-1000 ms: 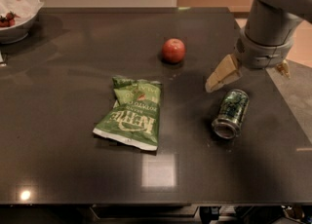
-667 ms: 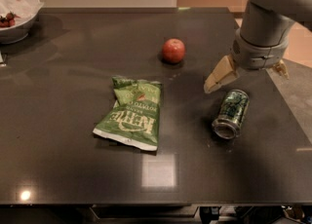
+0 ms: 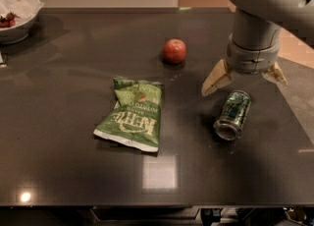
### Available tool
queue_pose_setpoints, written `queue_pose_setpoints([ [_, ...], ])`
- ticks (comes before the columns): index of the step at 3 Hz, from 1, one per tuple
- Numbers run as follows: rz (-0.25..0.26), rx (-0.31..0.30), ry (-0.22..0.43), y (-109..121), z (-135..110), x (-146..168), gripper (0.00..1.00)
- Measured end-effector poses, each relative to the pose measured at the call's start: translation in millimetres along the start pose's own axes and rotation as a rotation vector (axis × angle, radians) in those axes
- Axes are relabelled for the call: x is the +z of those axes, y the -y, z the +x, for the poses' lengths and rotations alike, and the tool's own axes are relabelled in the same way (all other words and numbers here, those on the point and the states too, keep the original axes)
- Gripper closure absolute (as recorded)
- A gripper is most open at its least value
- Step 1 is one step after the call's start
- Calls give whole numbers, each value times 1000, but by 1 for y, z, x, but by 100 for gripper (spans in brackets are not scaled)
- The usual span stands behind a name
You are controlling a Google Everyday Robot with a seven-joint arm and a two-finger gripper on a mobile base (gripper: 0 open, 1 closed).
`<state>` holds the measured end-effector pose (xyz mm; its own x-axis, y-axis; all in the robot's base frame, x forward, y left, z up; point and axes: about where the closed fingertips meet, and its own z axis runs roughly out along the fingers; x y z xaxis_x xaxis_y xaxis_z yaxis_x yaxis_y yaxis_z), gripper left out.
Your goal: Place green can upright
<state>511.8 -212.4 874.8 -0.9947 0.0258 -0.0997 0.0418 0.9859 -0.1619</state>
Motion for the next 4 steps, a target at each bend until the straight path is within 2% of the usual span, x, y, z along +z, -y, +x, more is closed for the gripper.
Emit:
queue_pose_setpoints([
  [1, -32, 129, -3, -2, 10, 7, 0],
  [2, -66, 287, 21, -4, 22, 13, 0],
  [3, -83, 374, 30, -6, 29, 18, 0],
  [4, -83, 425, 17, -8, 32, 23, 0],
])
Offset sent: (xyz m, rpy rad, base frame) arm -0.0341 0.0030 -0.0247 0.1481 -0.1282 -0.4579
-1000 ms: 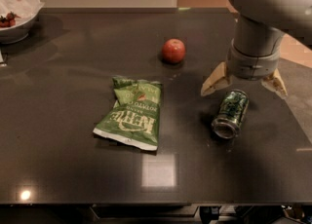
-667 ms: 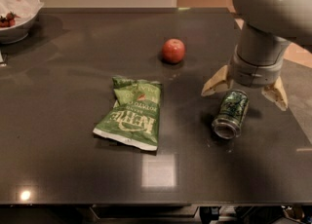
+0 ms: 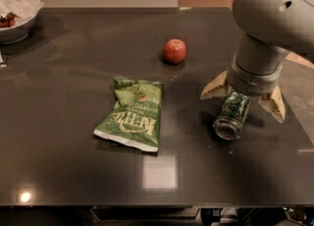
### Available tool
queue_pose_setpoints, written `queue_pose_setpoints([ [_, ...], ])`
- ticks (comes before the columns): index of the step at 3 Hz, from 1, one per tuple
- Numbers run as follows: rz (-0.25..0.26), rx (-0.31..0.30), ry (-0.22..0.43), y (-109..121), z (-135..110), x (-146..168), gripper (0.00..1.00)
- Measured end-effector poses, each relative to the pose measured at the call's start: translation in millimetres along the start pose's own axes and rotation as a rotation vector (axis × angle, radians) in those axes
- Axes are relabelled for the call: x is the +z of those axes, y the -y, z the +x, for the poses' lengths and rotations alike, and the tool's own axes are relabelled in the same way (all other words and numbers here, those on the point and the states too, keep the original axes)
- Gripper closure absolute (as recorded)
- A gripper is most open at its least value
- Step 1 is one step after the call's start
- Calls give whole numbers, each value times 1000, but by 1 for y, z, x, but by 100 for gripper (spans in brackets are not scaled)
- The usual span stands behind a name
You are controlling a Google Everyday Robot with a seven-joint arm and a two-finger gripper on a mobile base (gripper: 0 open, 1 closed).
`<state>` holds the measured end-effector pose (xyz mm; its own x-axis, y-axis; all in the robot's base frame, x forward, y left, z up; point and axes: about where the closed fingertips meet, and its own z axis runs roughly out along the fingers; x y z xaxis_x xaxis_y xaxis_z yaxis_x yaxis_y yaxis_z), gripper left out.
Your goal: Place green can upright
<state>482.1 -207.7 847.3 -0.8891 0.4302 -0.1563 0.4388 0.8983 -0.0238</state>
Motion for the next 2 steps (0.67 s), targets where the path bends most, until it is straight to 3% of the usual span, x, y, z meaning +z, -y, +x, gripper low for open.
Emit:
queue_pose_setpoints([
  [2, 17, 36, -47, 0, 2, 9, 39],
])
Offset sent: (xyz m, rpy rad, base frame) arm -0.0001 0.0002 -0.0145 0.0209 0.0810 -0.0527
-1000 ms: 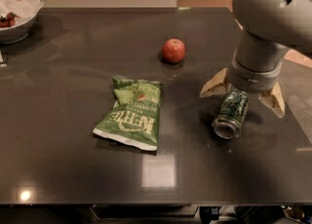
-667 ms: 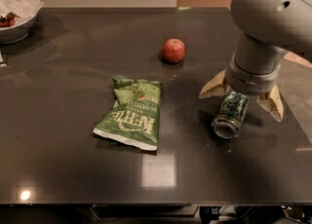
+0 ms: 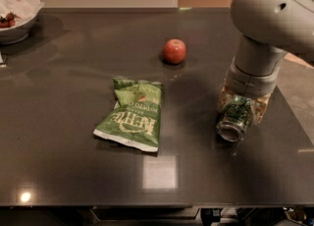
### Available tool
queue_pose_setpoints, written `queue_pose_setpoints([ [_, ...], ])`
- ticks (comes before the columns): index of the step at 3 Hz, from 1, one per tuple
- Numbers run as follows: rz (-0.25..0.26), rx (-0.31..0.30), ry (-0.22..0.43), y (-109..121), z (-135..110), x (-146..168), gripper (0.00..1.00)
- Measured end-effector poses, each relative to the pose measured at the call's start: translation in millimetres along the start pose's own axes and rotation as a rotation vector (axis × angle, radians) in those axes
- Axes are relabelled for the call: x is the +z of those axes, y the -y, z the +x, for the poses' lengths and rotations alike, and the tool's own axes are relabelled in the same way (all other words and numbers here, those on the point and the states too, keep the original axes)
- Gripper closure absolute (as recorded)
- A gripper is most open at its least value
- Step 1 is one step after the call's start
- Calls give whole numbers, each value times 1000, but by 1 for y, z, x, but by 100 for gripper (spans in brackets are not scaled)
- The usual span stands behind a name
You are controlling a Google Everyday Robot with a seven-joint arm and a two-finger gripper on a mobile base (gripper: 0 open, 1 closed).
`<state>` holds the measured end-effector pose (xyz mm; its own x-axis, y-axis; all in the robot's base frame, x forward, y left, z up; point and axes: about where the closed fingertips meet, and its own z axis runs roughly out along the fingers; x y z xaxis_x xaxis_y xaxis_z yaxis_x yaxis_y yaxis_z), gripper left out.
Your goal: Place green can upright
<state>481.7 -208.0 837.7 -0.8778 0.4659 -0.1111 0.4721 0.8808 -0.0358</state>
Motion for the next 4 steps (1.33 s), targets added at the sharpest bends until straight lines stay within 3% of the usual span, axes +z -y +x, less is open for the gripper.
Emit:
queue_pose_setpoints([
  [1, 2, -24, -28, -2, 1, 1, 64],
  [2, -22, -116, -20, -11, 2, -11, 86],
  [3, -66, -276, 9, -24, 3, -25, 100],
  [4, -115, -448, 49, -39, 5, -39, 100],
])
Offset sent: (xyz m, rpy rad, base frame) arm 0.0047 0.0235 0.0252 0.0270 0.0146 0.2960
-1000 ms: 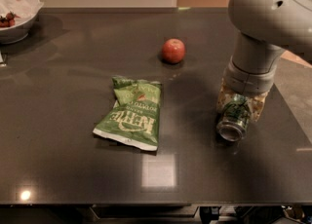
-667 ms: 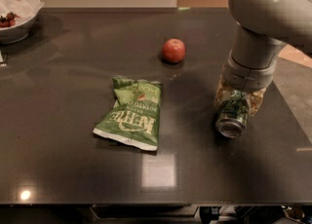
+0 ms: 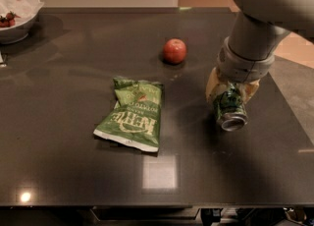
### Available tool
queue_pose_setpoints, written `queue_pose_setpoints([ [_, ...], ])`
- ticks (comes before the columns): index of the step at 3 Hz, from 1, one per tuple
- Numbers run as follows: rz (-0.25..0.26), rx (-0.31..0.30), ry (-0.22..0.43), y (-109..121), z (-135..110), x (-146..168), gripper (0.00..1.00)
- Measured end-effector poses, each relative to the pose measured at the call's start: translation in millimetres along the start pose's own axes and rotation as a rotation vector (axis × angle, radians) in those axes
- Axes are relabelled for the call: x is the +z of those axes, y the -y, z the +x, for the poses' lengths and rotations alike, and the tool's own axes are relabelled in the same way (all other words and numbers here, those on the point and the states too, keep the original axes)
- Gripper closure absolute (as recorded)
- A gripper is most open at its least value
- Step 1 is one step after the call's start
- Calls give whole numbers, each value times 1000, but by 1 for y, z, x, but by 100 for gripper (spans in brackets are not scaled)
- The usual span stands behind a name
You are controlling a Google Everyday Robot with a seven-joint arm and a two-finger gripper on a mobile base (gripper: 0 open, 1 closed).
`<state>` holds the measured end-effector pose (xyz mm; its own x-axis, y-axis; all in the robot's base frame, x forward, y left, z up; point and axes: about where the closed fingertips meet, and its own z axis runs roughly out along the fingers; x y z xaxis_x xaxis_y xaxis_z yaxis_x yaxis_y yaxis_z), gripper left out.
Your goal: Place green can upright
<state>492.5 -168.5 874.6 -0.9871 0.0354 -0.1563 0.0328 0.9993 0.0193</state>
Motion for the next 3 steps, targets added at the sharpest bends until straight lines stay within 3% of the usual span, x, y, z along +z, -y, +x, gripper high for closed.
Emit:
queue_pose_setpoints([
  [1, -51, -164, 83, -13, -9, -15, 100],
  [3, -204, -418, 281, -28, -26, -40, 100],
])
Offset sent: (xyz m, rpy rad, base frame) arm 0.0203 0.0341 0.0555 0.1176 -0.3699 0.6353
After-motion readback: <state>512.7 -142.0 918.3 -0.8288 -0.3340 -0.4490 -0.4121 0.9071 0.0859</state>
